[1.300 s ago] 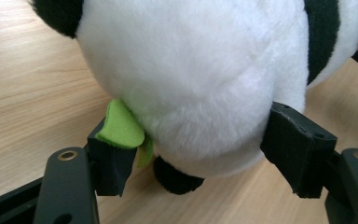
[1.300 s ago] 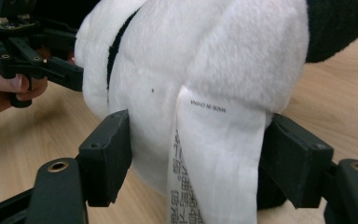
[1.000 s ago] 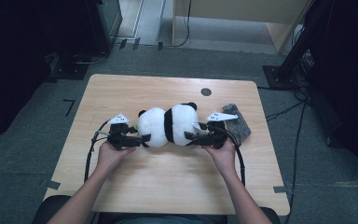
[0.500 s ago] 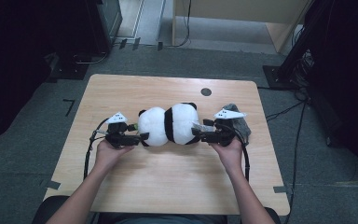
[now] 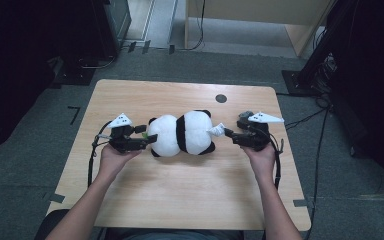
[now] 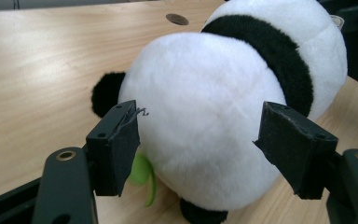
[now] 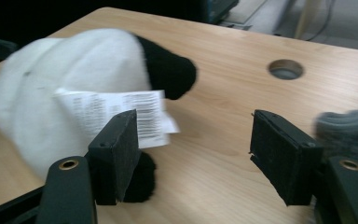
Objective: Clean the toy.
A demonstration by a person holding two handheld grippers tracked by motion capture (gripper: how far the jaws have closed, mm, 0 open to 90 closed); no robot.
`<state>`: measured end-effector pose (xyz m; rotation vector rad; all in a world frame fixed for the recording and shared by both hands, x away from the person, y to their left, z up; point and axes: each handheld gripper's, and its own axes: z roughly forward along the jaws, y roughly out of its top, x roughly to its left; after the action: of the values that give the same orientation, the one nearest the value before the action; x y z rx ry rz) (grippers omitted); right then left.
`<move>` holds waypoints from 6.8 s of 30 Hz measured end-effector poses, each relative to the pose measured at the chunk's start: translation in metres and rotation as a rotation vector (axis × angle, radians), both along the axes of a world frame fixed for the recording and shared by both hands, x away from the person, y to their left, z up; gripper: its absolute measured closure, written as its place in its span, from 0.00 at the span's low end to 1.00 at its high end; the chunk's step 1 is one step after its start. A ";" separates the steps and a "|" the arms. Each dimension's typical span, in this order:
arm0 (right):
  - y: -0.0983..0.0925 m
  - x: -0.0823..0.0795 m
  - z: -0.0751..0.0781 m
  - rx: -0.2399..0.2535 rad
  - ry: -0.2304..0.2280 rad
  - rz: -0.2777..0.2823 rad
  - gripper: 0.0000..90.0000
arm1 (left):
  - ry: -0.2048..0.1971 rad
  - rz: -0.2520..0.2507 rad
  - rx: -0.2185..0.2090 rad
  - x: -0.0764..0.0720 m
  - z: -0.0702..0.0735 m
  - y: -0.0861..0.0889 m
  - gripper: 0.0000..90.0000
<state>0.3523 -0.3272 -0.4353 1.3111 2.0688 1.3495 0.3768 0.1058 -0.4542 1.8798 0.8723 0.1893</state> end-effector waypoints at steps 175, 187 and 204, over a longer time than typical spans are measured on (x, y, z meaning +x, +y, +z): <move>0.075 0.130 0.038 -0.150 0.328 0.006 0.87 | 0.057 0.043 0.012 -0.002 -0.025 -0.014 0.42; 0.056 0.132 0.022 -0.148 0.365 -0.043 0.87 | 0.058 0.043 0.005 -0.002 -0.025 -0.014 0.43; 0.119 0.102 0.103 -0.151 0.179 0.128 0.87 | 0.055 0.047 0.016 -0.002 -0.025 -0.015 0.43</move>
<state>0.4543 -0.2081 -0.3328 1.2958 2.3600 1.1351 0.3744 0.0909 -0.4789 1.8876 0.9554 0.1745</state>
